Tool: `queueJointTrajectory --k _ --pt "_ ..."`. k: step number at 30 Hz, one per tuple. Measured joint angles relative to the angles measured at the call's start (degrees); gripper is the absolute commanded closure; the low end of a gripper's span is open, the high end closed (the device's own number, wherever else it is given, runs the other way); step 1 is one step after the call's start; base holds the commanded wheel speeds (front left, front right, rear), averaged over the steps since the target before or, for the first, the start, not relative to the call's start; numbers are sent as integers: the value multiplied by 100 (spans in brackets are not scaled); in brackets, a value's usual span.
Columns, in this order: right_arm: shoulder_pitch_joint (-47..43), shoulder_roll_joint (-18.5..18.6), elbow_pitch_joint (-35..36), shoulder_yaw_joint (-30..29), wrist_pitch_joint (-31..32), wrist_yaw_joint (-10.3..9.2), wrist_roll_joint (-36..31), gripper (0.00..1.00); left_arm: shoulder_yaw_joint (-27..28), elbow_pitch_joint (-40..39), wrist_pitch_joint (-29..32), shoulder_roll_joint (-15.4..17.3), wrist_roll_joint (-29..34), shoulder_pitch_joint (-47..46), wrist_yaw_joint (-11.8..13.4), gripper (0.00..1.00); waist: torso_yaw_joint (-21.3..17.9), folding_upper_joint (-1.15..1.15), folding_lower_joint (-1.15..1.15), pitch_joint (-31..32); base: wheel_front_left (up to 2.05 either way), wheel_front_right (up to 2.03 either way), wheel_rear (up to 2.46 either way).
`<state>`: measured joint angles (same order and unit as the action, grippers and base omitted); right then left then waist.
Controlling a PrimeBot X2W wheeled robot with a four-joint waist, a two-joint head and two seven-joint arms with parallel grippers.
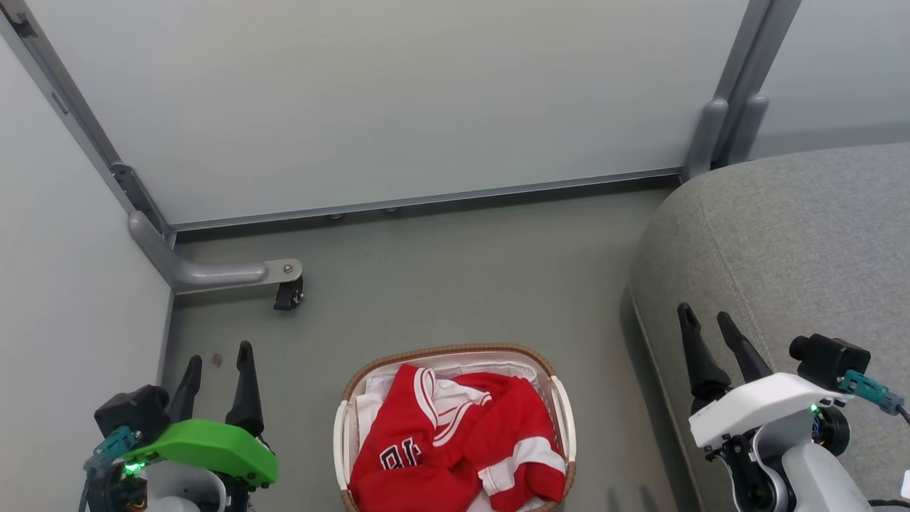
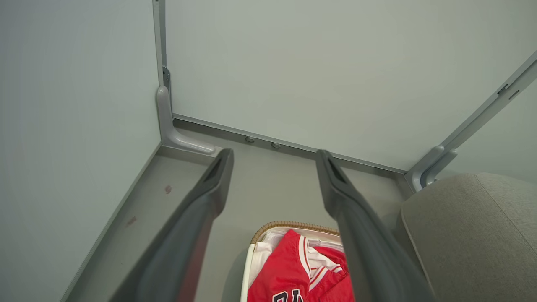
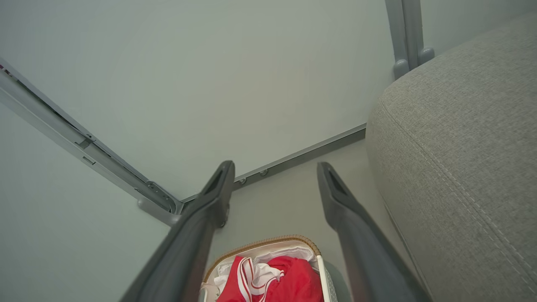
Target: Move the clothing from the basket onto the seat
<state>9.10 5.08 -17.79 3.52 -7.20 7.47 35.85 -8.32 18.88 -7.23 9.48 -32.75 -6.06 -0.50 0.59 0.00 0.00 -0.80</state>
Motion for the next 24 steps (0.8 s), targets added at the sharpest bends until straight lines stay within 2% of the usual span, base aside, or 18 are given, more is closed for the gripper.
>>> queueJointTrajectory --k 14,24 --pt "21 -10 -45 14 -204 1 -894 0 42 -43 -219 -1 662 59 48 0 -14 0 0 32 0 0 0" --pt "-51 -14 -90 -32 -349 1 -1462 0 198 -57 -346 -92 1194 204 -14 0 -22 0 0 63 0 0 0"
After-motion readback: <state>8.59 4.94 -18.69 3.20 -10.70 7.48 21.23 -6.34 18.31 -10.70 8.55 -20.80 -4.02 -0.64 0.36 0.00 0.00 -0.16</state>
